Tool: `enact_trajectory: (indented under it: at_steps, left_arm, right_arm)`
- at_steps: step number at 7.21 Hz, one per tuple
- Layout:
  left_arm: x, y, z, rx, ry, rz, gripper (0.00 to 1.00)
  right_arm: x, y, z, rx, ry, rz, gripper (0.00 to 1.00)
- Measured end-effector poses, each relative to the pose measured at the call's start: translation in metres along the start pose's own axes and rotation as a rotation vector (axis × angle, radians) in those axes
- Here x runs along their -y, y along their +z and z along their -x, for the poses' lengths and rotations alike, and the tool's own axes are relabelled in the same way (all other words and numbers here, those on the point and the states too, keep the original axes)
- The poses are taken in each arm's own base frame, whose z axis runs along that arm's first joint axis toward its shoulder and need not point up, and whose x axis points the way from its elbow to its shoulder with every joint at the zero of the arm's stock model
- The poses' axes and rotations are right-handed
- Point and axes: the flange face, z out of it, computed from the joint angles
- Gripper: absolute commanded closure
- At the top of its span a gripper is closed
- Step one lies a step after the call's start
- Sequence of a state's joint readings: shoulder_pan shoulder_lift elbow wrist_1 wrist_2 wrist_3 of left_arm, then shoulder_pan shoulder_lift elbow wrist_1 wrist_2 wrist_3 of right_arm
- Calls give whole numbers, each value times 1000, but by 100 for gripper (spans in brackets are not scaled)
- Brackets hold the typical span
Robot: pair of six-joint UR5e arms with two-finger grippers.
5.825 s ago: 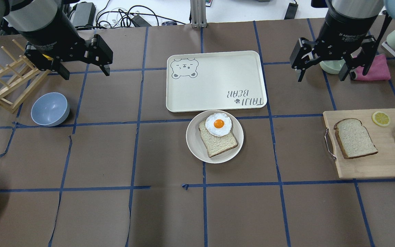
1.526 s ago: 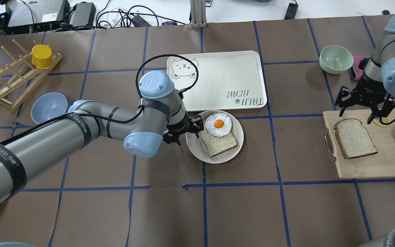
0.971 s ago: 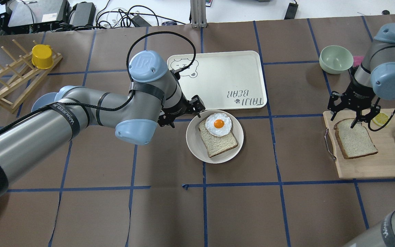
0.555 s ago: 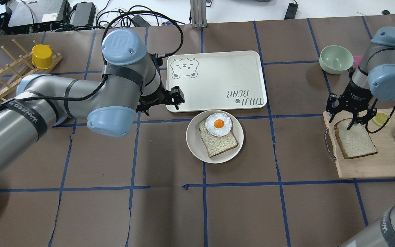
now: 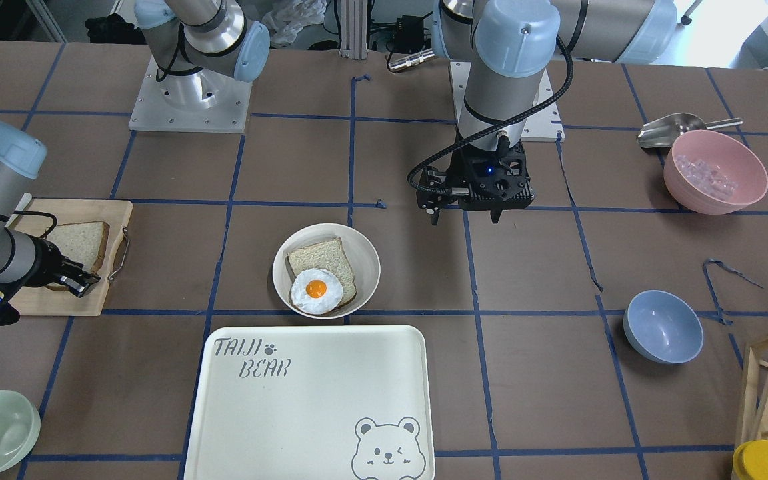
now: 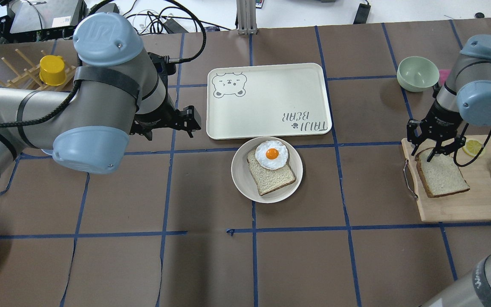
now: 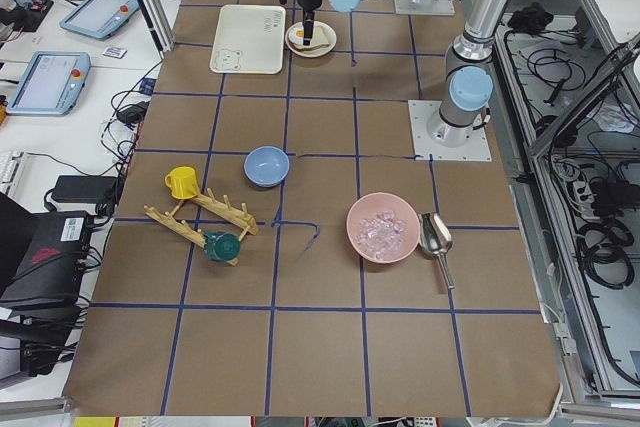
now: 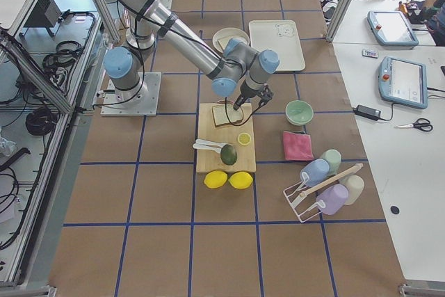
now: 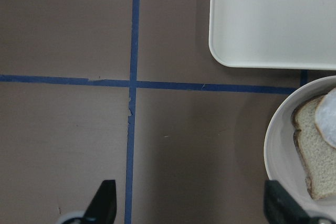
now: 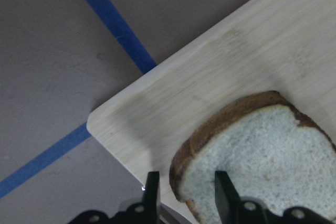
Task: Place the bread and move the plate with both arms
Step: 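Grasp the board's bread slice with the right gripper while the left gripper withdraws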
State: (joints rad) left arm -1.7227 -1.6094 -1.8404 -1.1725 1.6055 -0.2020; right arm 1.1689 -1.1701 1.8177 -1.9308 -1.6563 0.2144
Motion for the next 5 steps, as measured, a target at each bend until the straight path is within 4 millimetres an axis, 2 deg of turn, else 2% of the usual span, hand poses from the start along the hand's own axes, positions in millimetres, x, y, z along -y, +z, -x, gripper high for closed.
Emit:
enact_trajectory:
  at_steps: [1, 2, 3, 5]
  left_arm:
    - [1, -3, 2, -1, -1, -2, 0]
    - [2, -2, 5, 0, -6, 2, 0]
    - [3, -2, 8, 0, -12, 3, 0]
    - [4, -1, 10, -3, -16, 5, 0]
  right_arm:
    - [1, 1, 0, 0, -1, 3, 59]
    - [1, 4, 1, -1, -1, 8, 74]
    - [2, 6, 1, -2, -1, 12, 100]
    - [3, 5, 1, -3, -1, 13, 100]
